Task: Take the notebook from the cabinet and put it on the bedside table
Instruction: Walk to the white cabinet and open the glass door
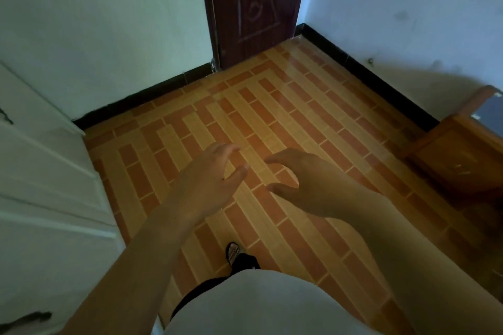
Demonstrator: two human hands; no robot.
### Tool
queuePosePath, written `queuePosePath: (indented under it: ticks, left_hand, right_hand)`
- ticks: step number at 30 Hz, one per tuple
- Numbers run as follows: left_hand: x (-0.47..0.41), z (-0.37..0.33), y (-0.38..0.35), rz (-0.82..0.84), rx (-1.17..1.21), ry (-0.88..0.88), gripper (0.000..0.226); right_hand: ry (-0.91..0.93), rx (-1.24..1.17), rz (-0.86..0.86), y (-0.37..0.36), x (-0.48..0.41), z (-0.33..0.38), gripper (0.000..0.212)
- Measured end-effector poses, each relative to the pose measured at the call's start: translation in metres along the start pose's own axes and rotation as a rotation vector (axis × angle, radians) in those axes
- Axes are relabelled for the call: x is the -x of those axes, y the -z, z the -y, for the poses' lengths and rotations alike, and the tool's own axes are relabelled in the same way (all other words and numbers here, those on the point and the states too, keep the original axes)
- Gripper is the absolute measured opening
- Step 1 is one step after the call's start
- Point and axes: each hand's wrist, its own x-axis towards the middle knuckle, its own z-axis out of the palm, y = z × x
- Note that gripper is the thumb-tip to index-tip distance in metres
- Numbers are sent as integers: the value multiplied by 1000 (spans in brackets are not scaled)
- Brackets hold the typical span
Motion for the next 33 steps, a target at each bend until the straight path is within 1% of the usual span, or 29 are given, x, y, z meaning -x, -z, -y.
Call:
queuePosePath:
  ticks: [3, 7, 10, 15, 20, 23, 27, 30, 33]
  left_hand:
    - [-46, 22, 33, -28, -35, 14, 50]
    - [-83, 52, 66, -47, 56, 82, 47]
    - [-109, 82, 90, -137, 68, 142, 48]
    - [-158, 130, 131, -245, 72, 257, 50]
    - [-217, 170, 179, -345, 106, 380, 45]
    - [-243, 189, 210, -403, 146, 445, 38]
    - [-261, 222, 247, -531, 118, 572, 41]
    - [-258, 244, 270, -591, 97, 671, 33]
    - [-250, 267, 291, -651, 93, 764, 43]
  right_hand:
    - [35, 6, 6, 24, -57, 8, 51]
    - [110, -8, 42, 42, -124, 24, 50]
    - [191, 0, 109, 52, -184, 37, 51]
    - [307, 6, 151, 72, -286, 59, 53]
    - [442, 35, 186, 101, -401, 88, 52]
    - [571, 70, 210, 122, -457, 110, 48]
    - [709, 92, 260, 131, -525, 147, 45]
    - [821, 100, 300, 126, -566, 180, 47]
    - [878, 82, 411, 110, -599, 218, 48]
